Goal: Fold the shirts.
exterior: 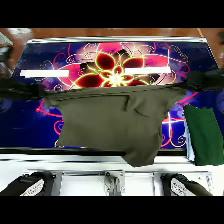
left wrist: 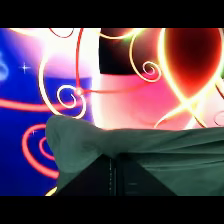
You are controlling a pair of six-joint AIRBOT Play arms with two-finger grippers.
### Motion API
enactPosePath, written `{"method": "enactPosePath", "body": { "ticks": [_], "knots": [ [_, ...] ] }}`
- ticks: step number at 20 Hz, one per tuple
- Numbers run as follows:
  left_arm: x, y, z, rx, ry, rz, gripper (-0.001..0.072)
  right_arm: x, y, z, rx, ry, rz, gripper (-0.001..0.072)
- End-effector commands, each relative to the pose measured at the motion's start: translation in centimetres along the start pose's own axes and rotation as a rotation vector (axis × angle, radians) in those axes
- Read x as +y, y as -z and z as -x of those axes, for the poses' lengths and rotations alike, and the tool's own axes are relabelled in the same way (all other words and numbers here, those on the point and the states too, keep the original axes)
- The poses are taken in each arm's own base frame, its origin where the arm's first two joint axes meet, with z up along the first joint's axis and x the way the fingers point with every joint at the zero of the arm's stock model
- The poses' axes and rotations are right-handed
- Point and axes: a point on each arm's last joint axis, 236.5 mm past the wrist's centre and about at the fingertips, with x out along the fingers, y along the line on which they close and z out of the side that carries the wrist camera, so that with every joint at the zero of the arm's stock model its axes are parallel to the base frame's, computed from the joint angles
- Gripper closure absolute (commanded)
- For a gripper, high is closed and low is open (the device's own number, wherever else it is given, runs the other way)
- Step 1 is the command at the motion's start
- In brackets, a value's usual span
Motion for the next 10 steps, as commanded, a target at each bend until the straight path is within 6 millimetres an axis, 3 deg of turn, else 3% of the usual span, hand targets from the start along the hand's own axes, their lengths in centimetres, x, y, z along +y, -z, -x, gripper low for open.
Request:
{"method": "enactPosePath", "body": {
  "ticks": [1, 4, 7, 10],
  "knots": [
    [1.1, -2.7, -7.9, 0.005, 0.06, 0.129, 0.067, -2.9, -4.5, -10.4, -0.055, 0.005, -0.083, 0.0653],
    [1.3, -4.3, -11.8, -0.013, 0.135, 0.252, 0.0669, -2.2, -7.0, -14.4, -0.131, -0.066, -0.21, 0.0653],
    [0.8, -1.9, -15.6, 0.102, 0.157, 0.26, 0.0669, -1.2, -5.0, -17.8, -0.034, -0.075, -0.203, 0.0653],
    [-0.3, 0.7, -18.1, 0.212, 0.173, 0.234, 0.0667, 0.1, -3.3, -20.2, 0.043, -0.085, -0.235, 0.0645]
  ]
}}
